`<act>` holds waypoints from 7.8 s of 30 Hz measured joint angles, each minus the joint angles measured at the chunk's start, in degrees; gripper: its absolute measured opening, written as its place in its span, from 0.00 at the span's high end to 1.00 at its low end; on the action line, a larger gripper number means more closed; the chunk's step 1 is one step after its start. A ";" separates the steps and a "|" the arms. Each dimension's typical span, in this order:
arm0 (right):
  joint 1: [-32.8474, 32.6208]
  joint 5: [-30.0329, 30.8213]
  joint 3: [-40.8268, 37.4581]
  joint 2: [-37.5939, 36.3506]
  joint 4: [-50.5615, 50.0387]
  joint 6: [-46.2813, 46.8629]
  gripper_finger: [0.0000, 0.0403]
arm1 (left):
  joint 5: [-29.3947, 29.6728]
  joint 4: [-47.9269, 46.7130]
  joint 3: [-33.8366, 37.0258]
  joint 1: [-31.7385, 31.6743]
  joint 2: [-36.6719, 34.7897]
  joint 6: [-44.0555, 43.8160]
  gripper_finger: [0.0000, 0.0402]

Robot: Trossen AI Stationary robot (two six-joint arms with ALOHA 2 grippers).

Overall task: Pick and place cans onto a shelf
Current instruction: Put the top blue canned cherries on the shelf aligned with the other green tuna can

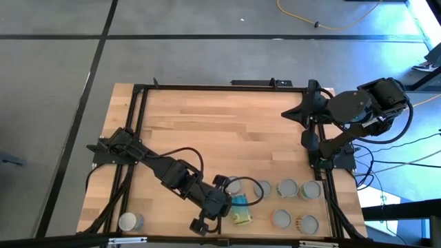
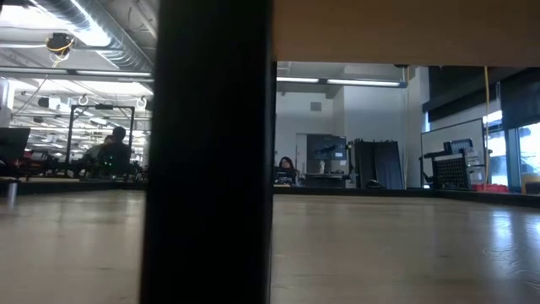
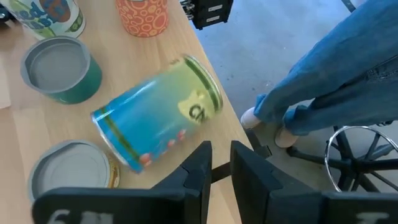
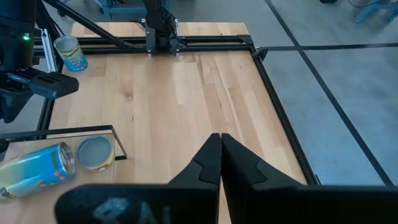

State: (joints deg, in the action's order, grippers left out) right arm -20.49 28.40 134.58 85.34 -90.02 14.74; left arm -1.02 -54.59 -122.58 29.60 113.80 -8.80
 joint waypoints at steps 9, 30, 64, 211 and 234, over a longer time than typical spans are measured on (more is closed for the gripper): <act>0.02 -1.32 0.00 0.00 0.00 -0.52 0.98 | 0.02 -0.05 0.02 -0.37 -0.16 -0.01 0.87; -20.00 0.86 -17.90 6.48 1.15 3.20 0.98 | 14.36 -11.27 -11.63 -1.13 -6.84 -3.93 0.87; -31.27 7.52 -23.58 21.09 20.89 4.44 0.73 | 20.03 -13.53 -11.72 -0.50 -9.18 -7.84 0.87; -32.17 22.96 -23.54 33.07 22.93 6.25 0.83 | 16.34 -12.17 -11.67 -0.28 -9.14 -11.63 0.87; -32.18 22.93 -23.54 33.07 22.92 9.09 0.91 | 16.35 -12.17 -11.67 -0.28 -9.14 -11.63 0.87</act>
State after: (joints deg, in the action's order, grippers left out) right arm -52.68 51.33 111.04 118.41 -67.10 23.83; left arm 15.33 -66.76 -134.26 29.32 104.66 -20.43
